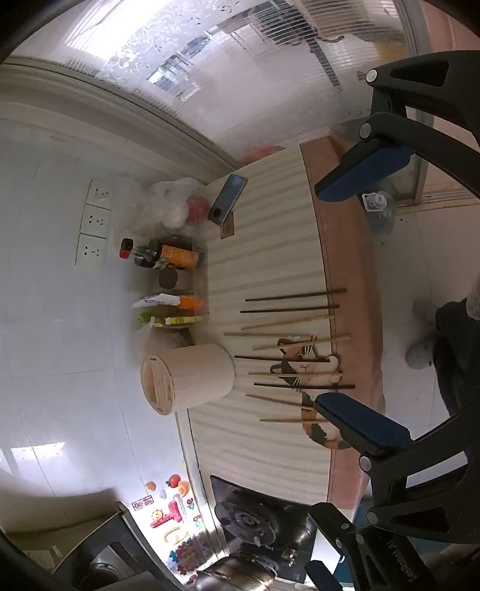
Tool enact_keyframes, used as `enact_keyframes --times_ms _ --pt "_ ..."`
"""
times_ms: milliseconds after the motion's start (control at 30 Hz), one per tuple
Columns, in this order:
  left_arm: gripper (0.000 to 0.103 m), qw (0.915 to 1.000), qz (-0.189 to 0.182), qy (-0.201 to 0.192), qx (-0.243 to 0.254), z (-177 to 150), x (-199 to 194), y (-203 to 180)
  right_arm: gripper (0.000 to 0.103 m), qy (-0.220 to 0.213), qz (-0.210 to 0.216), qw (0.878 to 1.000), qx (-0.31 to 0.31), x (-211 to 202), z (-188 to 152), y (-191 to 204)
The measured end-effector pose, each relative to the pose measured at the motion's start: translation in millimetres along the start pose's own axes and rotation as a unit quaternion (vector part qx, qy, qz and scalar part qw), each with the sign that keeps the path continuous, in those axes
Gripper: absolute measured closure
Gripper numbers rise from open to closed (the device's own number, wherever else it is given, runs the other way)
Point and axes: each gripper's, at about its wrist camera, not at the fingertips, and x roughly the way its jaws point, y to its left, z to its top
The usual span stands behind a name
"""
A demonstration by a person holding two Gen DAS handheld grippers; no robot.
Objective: Organize utensils
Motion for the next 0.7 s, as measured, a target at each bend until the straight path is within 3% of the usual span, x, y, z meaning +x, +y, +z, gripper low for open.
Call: enact_keyframes --times_ms 700 --pt "0.0 0.9998 0.004 -0.021 0.004 5 -19 -11 0.0 -0.01 0.002 1.0 0.001 -12 3 -7"
